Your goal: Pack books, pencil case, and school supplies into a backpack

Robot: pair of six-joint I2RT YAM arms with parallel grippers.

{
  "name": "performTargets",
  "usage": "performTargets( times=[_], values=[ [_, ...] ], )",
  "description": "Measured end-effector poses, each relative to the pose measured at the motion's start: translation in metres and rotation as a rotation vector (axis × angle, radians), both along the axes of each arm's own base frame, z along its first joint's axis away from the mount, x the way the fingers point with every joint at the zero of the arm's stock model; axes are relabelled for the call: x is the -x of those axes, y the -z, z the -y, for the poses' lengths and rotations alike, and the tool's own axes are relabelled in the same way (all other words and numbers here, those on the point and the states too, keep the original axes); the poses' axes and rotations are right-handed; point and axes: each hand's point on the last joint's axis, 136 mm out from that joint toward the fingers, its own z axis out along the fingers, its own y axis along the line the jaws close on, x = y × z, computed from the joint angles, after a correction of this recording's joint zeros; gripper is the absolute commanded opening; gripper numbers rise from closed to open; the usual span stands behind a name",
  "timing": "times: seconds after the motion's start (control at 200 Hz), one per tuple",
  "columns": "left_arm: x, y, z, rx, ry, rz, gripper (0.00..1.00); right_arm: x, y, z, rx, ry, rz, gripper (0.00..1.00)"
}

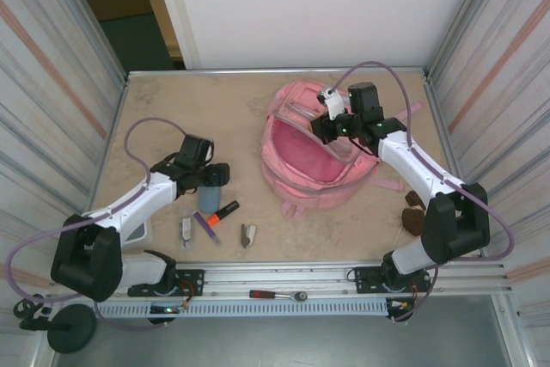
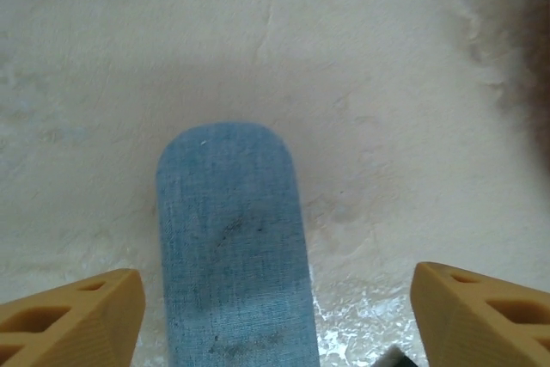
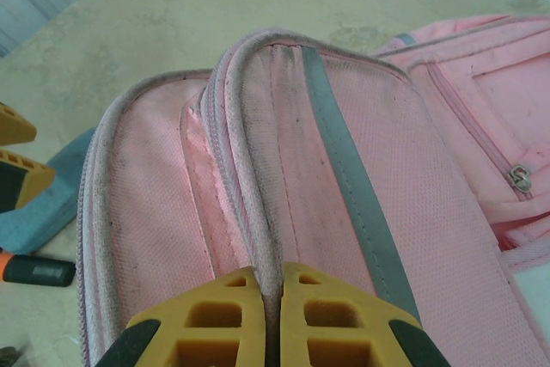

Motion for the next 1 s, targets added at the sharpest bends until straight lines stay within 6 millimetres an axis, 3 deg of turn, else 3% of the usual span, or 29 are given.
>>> performTargets(
  times=[0.145,0.215,0.371,0.436,0.546,0.646,0.711,0.887,1.002],
  values=[
    [0.002,0.030,-0.001,-0.042,-0.004,-0.107,0.89,0.000,0.002,-0.001,-0.003,0.004,-0.014,0.00],
    [0.003,0.045,-0.001,-0.057,-0.002,-0.153,0.86,0.000,0.003,0.000,-0.004,0.005,-0.016,0.00],
    [0.004,0.060,0.002,-0.064,0.009,-0.209,0.67,0.001,0.003,0.000,-0.003,0.007,-0.020,0.00],
    [0.003,0.059,0.002,-0.059,0.006,-0.211,0.57,0.001,0.003,0.000,-0.003,0.007,-0.021,0.00],
    [0.000,0.052,0.003,-0.051,0.001,-0.189,0.50,0.001,0.004,0.000,-0.004,0.008,-0.023,0.00],
    [-0.006,0.028,0.009,-0.050,0.013,-0.117,0.49,0.000,0.003,0.000,-0.007,0.012,-0.026,0.00],
    [-0.012,0.000,0.026,-0.022,0.055,-0.035,0.49,0.000,0.002,0.000,-0.012,0.018,-0.034,0.00],
    [-0.027,-0.094,0.111,0.152,0.260,0.237,0.50,-0.012,-0.012,0.004,-0.054,0.044,-0.079,0.00],
    [-0.037,-0.131,0.162,0.249,0.368,0.313,0.52,-0.020,-0.024,0.012,-0.112,0.073,-0.123,0.00]
  ],
)
